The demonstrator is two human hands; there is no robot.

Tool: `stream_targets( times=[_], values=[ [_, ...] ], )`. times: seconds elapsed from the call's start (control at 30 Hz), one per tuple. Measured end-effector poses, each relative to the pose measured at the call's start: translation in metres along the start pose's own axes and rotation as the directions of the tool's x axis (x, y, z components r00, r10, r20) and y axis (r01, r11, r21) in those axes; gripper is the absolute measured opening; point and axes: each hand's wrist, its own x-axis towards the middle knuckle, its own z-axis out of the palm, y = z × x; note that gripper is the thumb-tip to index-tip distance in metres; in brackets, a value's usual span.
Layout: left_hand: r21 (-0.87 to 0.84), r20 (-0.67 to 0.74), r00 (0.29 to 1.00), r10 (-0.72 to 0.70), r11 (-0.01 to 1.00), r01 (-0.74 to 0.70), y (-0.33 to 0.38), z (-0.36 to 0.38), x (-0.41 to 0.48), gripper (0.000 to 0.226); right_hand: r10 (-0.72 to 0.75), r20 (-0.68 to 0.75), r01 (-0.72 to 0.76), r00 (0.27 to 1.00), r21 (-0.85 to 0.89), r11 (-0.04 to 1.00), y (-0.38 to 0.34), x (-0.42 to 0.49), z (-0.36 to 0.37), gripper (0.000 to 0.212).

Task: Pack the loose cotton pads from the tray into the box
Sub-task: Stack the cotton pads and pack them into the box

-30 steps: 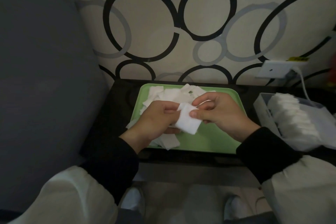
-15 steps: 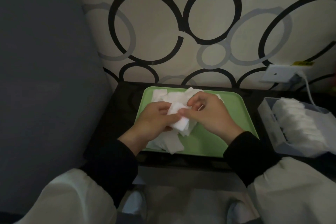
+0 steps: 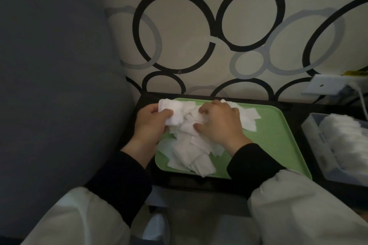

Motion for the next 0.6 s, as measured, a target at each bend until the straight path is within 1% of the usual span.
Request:
stream_targets(
  times=[0.07, 0.17, 0.23, 0.27, 0.33, 0.43, 0.53, 0.6],
  values=[
    [0.0, 0.008, 1.0, 0.008, 1.0, -0.008, 0.0, -0.002, -0.001, 0.019, 0.023, 0.003, -0.023, 1.0, 0.039, 0.999, 0.001, 0.003, 0.001, 0.038],
    [0.002, 0.022, 1.0, 0.01, 1.0, -0.01, 0.0, -0.005, 0.0, 0.021, 0.053, -0.015, -0.05, 0.998, 0.119, 0.992, 0.005, 0.006, 0.0, 0.017],
    [0.004, 0.027, 1.0, 0.009, 1.0, -0.009, -0.001, -0.006, 0.001, 0.024, 0.064, -0.036, -0.054, 0.997, 0.225, 0.973, 0.009, 0.006, -0.003, 0.01],
    [0.003, 0.029, 1.0, 0.007, 1.0, -0.007, -0.001, -0.006, 0.002, 0.025, 0.078, -0.042, -0.061, 0.996, 0.316, 0.947, 0.012, 0.005, -0.006, 0.008],
    [-0.007, 0.038, 0.999, 0.005, 1.0, -0.004, -0.001, -0.005, 0.0, 0.026, 0.149, -0.057, -0.097, 0.987, 0.525, 0.846, 0.017, 0.004, -0.016, 0.003],
    [0.013, 0.06, 0.998, 0.009, 1.0, -0.01, -0.001, -0.001, -0.002, 0.022, 0.313, -0.055, -0.16, 0.948, 0.769, 0.619, 0.028, 0.002, -0.031, 0.005],
    [0.028, 0.094, 0.995, 0.009, 1.0, -0.012, -0.001, 0.004, -0.005, 0.022, 0.384, 0.029, -0.213, 0.923, 0.869, 0.447, 0.04, -0.002, -0.039, 0.006],
    [0.035, 0.125, 0.992, -0.005, 0.999, 0.001, 0.0, 0.008, -0.007, 0.023, 0.387, 0.109, -0.255, 0.916, 0.902, 0.348, 0.047, -0.006, -0.039, 0.006]
  ],
)
